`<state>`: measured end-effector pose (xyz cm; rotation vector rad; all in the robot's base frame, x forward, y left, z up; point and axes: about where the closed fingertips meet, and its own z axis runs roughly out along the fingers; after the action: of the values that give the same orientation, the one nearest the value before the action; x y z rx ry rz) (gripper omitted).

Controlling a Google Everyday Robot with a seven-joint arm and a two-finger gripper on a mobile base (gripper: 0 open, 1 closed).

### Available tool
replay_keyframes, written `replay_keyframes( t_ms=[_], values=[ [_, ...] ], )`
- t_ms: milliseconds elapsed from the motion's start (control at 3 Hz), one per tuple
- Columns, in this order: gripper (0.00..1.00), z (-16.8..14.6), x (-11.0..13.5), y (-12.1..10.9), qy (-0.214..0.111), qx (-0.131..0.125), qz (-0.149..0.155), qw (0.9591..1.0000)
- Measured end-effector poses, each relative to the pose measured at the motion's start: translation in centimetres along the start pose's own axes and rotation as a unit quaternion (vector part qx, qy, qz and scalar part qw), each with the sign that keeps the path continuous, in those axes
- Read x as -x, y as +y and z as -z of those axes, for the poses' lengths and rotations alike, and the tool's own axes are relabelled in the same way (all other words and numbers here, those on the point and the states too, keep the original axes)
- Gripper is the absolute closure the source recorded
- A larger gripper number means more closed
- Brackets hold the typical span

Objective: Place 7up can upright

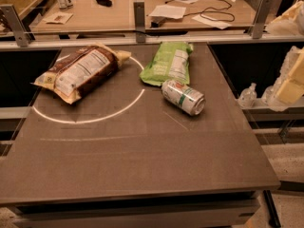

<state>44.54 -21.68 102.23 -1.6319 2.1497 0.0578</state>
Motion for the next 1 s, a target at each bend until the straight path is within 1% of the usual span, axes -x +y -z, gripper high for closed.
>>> replay_keyframes(
  t_ms=[333,667,1000],
  values=[
    [0.00,0.0,0.0,0.0,0.000,0.000,0.000,1.0000],
    [0.00,0.0,0.3,-0.1,0.006,0.003,-0.010,0.9999],
    [0.00,-1.4,0.8,-0.2,0.013,0.026,-0.042,0.9987]
  ],
)
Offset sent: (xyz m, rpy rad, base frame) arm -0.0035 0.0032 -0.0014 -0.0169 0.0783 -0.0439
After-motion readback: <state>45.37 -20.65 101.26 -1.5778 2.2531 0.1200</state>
